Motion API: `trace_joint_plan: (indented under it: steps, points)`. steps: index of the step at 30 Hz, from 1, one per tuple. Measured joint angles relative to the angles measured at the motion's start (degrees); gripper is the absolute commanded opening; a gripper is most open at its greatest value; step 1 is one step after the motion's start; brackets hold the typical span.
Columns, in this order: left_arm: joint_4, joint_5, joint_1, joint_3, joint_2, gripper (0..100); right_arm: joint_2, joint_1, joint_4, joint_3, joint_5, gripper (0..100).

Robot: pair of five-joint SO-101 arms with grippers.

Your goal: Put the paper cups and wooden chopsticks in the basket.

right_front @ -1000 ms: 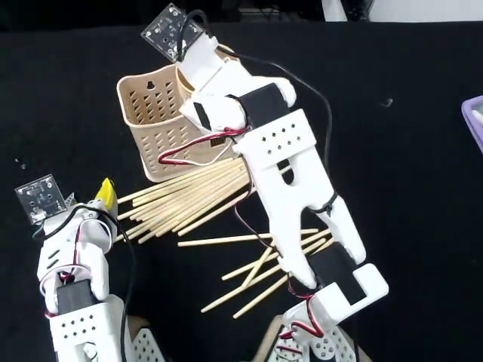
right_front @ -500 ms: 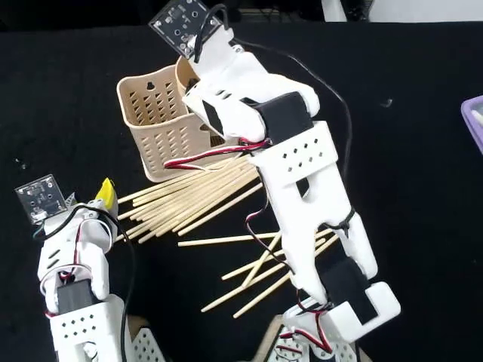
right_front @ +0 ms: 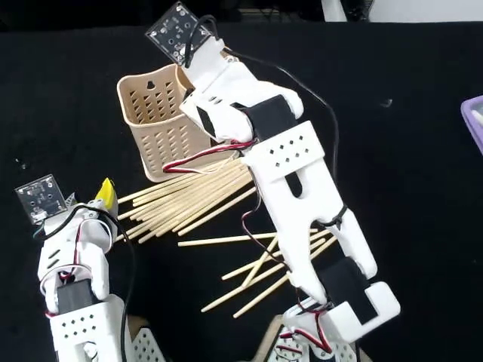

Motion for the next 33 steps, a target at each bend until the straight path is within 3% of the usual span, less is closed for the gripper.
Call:
trace_joint_plan:
  steps: [6, 18, 23, 28, 33]
  points:
    - [0.0, 0.0, 0.0, 0.0, 0.0, 24, -10.5, 0.1, 4.0, -4.9, -0.2, 10.3]
    - [0.0, 0.0, 0.0, 0.0, 0.0, 24, -25.6, 0.1, 33.2, -5.5, -0.1, 10.3]
    - [0.0, 0.0, 0.0, 0.0, 0.0, 24, -28.4, 4.2, 33.6, 10.2, 0.4, 10.3]
    - [0.0, 0.0, 0.0, 0.0, 0.0, 24, -30.2, 11.1, 32.7, 34.0, 11.8, 10.3]
    - [0.0, 0.0, 0.0, 0.0, 0.0, 24, -37.0, 17.8, 28.3, 53.1, 32.1, 15.4]
